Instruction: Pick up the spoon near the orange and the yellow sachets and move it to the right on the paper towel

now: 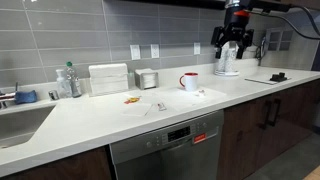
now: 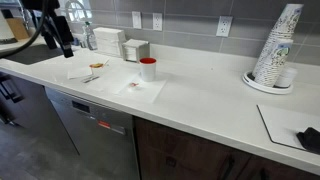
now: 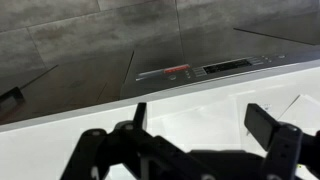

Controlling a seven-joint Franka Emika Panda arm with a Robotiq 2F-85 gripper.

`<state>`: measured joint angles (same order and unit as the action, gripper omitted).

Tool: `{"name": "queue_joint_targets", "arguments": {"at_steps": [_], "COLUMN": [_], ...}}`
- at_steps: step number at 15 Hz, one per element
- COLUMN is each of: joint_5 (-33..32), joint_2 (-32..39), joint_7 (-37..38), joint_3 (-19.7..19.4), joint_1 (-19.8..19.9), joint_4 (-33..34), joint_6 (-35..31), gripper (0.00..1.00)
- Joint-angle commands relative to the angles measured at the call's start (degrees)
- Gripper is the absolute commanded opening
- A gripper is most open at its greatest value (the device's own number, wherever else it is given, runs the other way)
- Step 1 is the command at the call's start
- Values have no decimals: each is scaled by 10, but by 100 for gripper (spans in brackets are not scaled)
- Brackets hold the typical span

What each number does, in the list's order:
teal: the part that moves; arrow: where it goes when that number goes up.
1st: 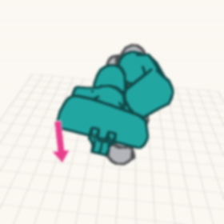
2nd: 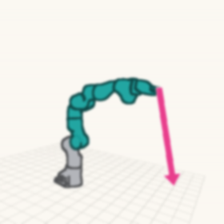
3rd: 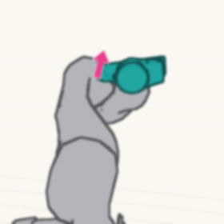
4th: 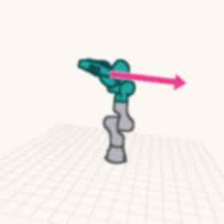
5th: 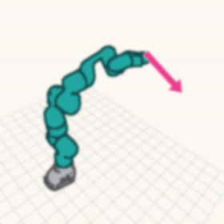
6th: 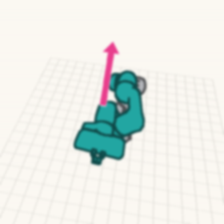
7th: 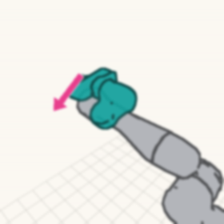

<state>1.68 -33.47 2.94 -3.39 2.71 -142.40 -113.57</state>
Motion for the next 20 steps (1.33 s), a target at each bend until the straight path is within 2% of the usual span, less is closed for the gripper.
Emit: {"name": "queue_joint_targets", "arguments": {"at_steps": [1,11,13,20], "joint_5": [2,2,-7,-3], "joint_2": [0,0,38,173], "joint_7": [-2,-2,-29,-93], "joint_3": [3,3,14,92], "joint_1": [4,4,-14,-99], "joint_4": [1,1,46,190], "joint_6": [2,2,8,18], "gripper": [100,100,100,100]}}
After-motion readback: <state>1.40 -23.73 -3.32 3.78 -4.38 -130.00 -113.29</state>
